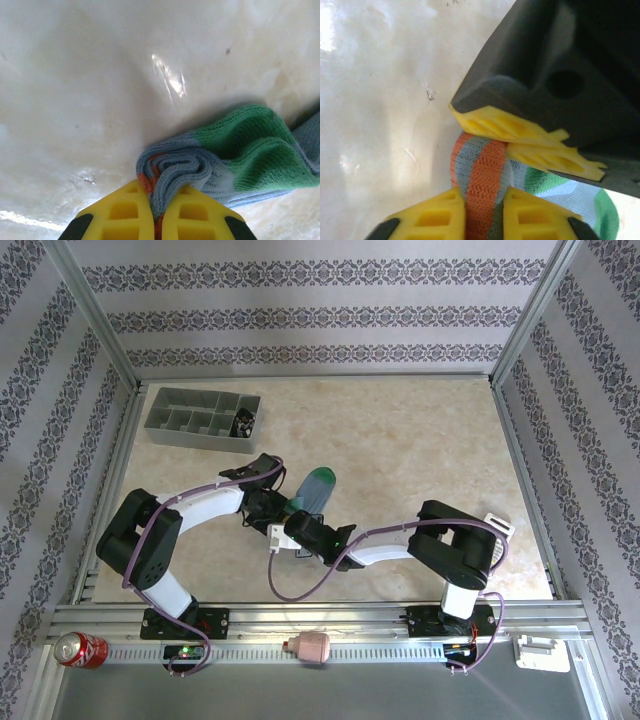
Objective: Roll the socks
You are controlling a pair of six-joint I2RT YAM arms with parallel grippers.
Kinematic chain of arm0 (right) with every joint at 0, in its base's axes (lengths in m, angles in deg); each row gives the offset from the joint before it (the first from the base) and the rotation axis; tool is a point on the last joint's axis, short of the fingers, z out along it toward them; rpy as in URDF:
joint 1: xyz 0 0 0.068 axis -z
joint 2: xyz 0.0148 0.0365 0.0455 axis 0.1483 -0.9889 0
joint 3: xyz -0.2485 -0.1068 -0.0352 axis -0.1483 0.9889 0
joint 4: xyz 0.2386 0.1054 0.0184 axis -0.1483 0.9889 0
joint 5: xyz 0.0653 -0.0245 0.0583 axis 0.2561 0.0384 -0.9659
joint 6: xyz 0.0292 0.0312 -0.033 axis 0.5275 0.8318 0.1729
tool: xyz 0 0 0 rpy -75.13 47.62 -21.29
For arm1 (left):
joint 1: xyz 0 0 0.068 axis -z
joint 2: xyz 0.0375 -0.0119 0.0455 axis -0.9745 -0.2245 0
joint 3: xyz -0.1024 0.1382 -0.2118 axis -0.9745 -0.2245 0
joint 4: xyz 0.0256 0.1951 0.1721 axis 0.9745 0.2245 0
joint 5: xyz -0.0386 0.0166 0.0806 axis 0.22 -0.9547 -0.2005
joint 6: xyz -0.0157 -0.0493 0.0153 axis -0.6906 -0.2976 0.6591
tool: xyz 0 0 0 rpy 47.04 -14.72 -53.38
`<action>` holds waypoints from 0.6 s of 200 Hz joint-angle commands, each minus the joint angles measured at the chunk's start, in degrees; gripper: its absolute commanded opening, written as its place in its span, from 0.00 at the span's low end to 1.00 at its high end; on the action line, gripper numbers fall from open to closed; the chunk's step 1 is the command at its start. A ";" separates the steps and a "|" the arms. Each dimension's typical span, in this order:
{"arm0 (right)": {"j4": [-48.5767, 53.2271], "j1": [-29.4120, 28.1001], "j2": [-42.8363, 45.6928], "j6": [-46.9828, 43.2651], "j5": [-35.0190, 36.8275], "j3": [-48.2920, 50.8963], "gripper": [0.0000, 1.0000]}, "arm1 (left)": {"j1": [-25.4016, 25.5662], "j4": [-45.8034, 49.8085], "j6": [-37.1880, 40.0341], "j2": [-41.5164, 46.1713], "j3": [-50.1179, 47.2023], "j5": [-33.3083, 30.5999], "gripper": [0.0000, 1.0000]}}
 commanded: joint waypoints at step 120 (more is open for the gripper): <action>13.45 17.12 -1.52 22.43 -42.93 1.31 0.00 | -8.59 -19.23 -5.96 18.09 -14.62 3.69 0.59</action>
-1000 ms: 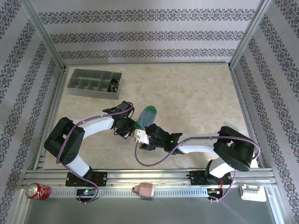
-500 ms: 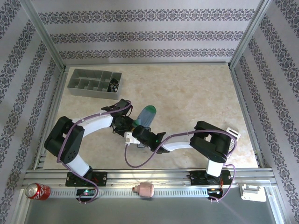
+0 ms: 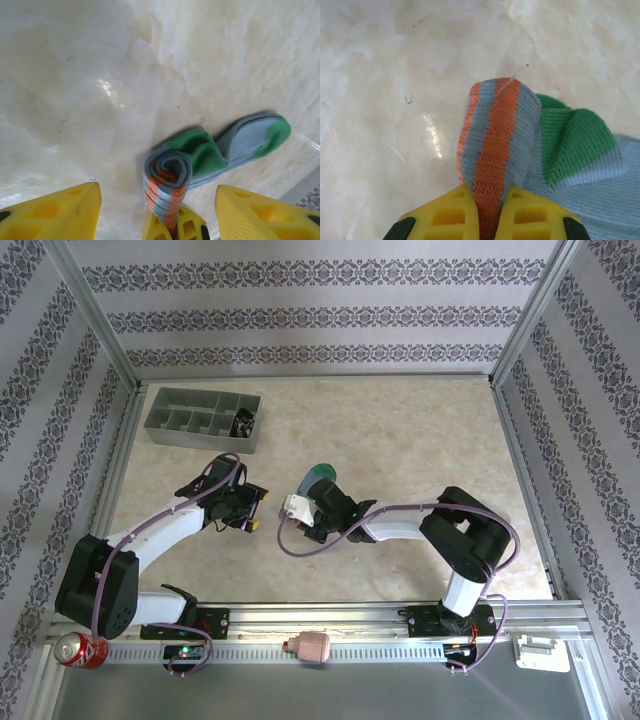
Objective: Roll the socks
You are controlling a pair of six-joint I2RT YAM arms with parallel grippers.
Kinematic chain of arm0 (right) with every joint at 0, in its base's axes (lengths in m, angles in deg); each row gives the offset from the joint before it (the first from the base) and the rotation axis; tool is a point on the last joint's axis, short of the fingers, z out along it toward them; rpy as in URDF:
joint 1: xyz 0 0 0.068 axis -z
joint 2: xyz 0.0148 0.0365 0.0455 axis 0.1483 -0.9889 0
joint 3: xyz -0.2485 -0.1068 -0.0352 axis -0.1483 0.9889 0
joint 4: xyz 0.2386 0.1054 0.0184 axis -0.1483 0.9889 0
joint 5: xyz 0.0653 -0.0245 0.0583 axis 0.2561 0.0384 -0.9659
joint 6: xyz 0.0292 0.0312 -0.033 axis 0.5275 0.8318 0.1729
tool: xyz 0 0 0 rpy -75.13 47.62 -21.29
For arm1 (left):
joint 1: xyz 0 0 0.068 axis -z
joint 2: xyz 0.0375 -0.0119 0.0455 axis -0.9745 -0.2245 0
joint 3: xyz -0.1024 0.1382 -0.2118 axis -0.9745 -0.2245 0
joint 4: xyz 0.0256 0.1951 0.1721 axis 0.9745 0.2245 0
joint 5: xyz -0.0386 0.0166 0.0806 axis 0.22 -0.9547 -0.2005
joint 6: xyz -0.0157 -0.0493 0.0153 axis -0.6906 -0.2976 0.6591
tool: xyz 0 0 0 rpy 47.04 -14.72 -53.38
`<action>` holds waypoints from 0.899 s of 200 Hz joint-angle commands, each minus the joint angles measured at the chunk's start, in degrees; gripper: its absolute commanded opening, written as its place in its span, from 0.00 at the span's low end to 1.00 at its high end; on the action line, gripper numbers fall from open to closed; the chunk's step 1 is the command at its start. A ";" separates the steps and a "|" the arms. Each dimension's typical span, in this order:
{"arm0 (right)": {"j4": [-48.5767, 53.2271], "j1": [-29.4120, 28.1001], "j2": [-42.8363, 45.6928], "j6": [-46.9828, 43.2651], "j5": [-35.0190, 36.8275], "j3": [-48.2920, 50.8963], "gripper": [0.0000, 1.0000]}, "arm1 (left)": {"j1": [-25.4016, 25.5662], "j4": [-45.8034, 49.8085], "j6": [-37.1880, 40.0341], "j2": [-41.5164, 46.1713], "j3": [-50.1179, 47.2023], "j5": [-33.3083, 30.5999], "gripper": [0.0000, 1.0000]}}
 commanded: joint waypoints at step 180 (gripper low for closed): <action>19.62 16.88 -17.04 18.18 -33.20 -6.63 0.00 | 9.26 -23.25 4.21 -16.96 0.60 5.51 0.47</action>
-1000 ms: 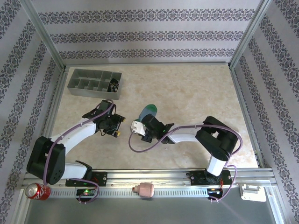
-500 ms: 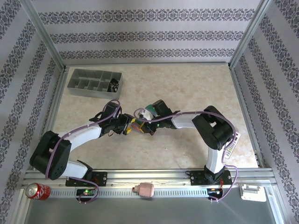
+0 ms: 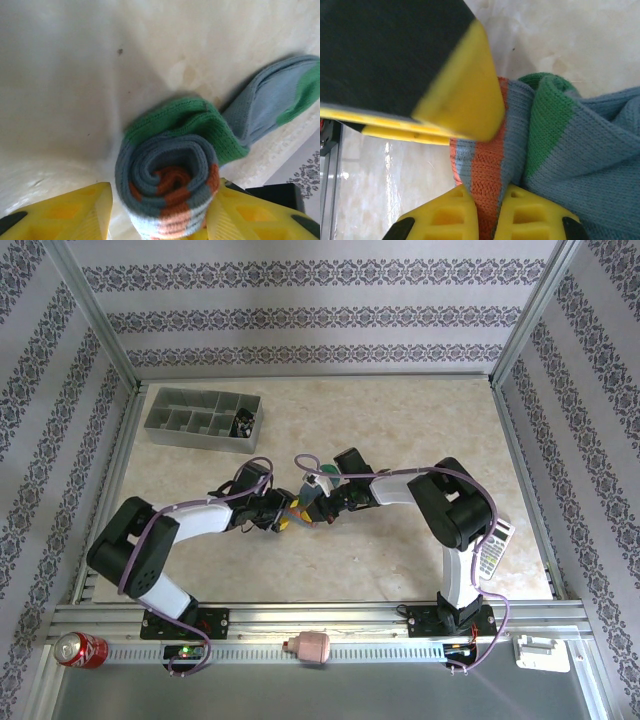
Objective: Roll the socks
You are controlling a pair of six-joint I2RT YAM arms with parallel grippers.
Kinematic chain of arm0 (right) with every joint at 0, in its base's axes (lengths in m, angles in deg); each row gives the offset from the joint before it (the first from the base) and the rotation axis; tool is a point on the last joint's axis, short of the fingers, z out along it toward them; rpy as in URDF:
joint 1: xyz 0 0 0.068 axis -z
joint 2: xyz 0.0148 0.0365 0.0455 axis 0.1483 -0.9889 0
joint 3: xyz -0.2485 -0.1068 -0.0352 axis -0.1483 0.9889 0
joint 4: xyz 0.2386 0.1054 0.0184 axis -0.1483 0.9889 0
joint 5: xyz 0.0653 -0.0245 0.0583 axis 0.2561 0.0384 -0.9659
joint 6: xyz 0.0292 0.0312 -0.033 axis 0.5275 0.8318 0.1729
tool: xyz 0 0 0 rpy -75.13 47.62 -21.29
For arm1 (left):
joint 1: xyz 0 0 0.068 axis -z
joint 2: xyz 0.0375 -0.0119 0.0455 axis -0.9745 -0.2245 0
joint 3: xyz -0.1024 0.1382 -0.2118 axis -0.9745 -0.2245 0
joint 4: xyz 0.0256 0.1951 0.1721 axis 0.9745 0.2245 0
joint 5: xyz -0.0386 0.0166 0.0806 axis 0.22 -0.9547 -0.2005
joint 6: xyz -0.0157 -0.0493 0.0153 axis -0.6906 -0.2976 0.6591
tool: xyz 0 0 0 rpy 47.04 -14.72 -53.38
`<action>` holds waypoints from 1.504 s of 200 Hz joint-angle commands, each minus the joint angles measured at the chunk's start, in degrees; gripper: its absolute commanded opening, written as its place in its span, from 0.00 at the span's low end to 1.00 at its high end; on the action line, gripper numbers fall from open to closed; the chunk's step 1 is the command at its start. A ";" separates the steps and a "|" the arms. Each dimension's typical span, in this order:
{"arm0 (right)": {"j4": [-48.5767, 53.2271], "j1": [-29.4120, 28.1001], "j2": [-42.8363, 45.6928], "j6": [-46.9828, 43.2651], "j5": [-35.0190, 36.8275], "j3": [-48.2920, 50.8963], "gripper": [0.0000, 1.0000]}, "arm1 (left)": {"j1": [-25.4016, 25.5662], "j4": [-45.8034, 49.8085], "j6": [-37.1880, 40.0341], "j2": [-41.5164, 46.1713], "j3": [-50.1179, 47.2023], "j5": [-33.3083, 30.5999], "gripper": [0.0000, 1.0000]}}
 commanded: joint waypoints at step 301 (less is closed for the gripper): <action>-3.06 -29.84 5.55 -27.50 74.77 4.30 0.25 | 1.77 30.18 -1.09 -2.18 8.15 -3.73 0.00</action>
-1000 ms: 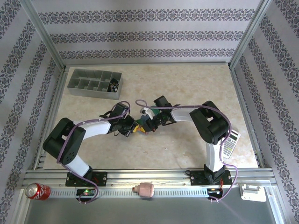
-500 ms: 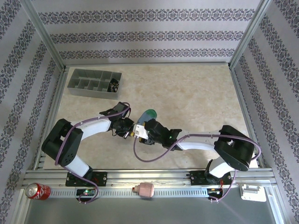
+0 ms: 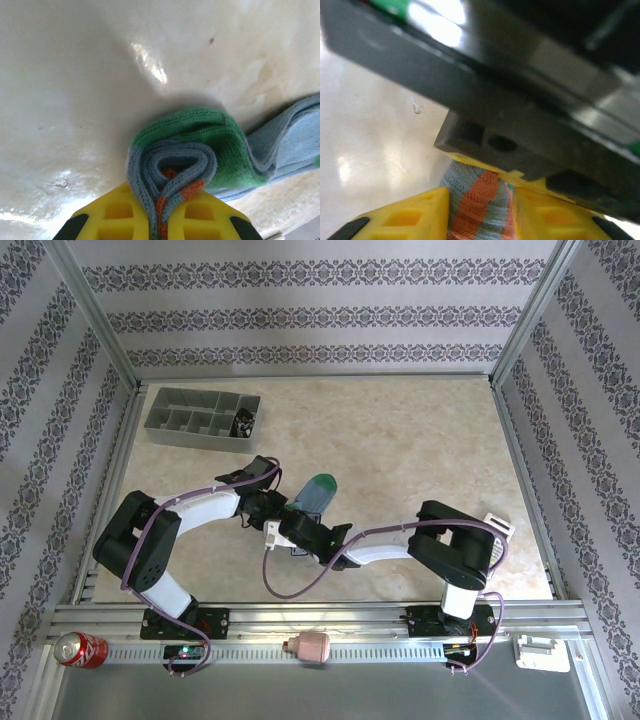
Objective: Roll the socks
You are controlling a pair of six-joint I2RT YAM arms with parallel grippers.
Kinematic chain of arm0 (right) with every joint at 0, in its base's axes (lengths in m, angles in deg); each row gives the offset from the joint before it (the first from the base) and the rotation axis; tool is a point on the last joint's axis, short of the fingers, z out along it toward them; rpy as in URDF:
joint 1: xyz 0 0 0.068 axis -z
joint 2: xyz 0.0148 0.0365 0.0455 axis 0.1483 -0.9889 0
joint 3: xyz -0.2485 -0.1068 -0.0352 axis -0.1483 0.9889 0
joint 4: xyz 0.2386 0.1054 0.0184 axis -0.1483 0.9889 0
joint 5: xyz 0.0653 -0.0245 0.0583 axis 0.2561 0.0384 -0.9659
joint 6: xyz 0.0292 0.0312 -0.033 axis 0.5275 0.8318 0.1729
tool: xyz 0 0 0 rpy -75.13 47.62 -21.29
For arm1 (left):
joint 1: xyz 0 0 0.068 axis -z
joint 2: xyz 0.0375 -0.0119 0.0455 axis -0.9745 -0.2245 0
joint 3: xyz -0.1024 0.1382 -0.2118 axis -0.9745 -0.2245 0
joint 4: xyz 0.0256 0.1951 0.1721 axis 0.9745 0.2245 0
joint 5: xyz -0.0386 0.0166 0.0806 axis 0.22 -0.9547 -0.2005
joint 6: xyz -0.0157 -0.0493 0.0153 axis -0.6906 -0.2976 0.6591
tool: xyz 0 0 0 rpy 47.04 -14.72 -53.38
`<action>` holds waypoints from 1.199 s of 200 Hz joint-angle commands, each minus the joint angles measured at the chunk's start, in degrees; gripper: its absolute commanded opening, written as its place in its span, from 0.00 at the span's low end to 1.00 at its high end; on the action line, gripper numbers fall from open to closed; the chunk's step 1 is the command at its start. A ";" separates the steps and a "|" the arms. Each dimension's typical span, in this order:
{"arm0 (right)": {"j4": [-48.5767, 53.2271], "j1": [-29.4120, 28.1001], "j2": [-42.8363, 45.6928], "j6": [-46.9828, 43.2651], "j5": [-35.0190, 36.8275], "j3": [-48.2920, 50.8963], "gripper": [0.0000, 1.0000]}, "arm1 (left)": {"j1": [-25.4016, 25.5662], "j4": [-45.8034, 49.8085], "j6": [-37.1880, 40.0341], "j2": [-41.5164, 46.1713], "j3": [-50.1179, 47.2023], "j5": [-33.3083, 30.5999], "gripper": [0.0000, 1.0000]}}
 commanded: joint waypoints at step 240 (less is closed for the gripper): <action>9.35 19.94 -4.85 30.82 -48.08 4.29 0.00 | -6.91 -11.32 -0.10 16.62 -10.93 -1.00 0.58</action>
